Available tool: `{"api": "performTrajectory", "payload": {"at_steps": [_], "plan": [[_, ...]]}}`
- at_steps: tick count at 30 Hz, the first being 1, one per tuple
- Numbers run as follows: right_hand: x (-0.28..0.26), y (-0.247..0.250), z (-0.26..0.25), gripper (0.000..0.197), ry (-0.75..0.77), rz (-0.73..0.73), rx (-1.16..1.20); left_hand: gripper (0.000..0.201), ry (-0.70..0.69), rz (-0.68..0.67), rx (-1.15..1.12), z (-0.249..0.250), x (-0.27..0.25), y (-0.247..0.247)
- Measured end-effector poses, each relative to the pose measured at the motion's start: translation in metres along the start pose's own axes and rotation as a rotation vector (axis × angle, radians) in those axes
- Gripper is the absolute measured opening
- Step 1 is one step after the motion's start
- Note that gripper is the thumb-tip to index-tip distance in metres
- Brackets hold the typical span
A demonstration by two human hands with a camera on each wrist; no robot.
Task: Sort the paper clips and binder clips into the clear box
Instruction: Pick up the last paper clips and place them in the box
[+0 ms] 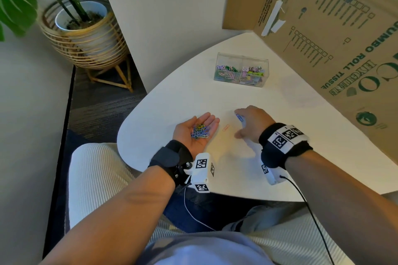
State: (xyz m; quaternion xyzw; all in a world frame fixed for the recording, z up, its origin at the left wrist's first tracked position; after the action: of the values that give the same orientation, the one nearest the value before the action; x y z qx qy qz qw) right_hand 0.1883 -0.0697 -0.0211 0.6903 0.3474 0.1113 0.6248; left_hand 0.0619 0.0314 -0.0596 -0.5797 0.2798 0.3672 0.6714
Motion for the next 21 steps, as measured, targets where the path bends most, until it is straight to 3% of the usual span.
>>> {"api": "performTrajectory", "payload": {"at_steps": [3,11,13,16,18,21], "plan": [[0.012,0.004,-0.005,0.028,-0.01,0.072,-0.017,0.04,-0.007,0.003,0.019,-0.002,-0.001,0.001],[0.018,0.01,0.006,0.024,-0.062,0.142,0.195,0.04,-0.017,-0.008,0.021,-0.003,0.001,0.001],[0.015,0.015,0.012,0.033,-0.048,0.127,0.254,0.04,-0.018,-0.005,0.031,-0.003,0.001,0.001],[0.014,0.015,0.006,0.042,0.111,0.078,0.148,0.04,-0.02,-0.004,0.05,-0.002,0.001,0.002],[0.013,0.009,0.001,0.038,0.205,0.017,0.028,0.04,-0.021,0.0,0.063,-0.003,0.001,0.002],[0.016,0.012,-0.001,0.026,0.215,0.014,-0.058,0.04,-0.02,0.005,0.066,-0.003,0.002,0.004]]}}
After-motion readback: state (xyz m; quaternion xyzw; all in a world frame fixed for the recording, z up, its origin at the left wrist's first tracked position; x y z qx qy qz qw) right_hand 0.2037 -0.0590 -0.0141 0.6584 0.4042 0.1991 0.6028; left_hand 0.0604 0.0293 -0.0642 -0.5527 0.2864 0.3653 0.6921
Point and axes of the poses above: each hand's wrist, its own x-axis towards the middle knuckle, its own y-axis out of the back of the hand, z = x × y, the point moved 7 cm from there along x, towards the middle knuckle, and after that the axes turned 11 degrees about z, right-handed, at the moved point
